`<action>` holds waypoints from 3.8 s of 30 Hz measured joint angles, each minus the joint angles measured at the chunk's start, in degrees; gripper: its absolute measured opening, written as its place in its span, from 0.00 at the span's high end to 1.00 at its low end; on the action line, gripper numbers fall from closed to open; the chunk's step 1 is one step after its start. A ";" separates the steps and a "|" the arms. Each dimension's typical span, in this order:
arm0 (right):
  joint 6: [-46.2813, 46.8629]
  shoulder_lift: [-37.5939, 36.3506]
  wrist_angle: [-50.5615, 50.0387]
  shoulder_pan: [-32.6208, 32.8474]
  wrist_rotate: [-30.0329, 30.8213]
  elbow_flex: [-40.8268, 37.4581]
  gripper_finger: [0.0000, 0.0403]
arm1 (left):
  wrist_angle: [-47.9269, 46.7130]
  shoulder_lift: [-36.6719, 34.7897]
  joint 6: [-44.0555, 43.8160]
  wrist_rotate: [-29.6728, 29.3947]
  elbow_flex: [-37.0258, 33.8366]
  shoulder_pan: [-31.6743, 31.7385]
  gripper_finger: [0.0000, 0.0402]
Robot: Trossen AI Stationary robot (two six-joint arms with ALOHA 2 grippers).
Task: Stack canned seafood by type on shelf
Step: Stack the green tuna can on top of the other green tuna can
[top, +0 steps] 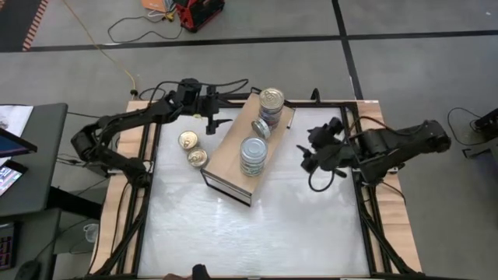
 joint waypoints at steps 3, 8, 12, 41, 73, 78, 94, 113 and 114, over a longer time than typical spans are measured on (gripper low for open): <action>-2.23 -0.09 8.76 -1.48 -0.13 -6.41 0.23 | 0.23 -0.13 -0.83 0.00 0.00 0.06 0.27; -7.58 -0.18 26.31 -2.37 0.12 -19.12 0.23 | 1.19 -0.55 -3.95 0.17 0.00 0.06 0.27; -14.52 -0.18 44.75 -2.42 0.26 -29.11 0.23 | 2.00 -0.52 -7.57 1.88 0.00 -0.20 0.27; -32.27 1.88 86.19 -8.54 -5.62 -43.02 0.23 | 3.65 0.38 -3.23 3.04 0.13 -6.05 0.27; -40.22 9.16 96.97 -10.05 -1.04 -42.95 0.23 | 19.48 7.61 -17.12 -12.24 0.22 -10.33 0.27; -40.66 9.16 96.25 -8.57 2.48 -42.54 0.23 | 18.19 7.61 -17.02 -12.05 0.22 -10.49 0.27; -32.04 9.16 82.69 -8.11 3.70 -38.21 0.12 | 17.65 7.58 -18.81 -9.15 0.22 -12.95 0.27; -40.52 15.72 92.91 -13.30 -1.67 -38.21 0.20 | 17.80 7.58 -19.12 -4.39 0.20 -13.55 0.27; -41.44 16.42 94.62 -13.29 -1.69 -38.21 0.21 | 17.82 7.58 -19.13 -3.87 0.20 -13.55 0.27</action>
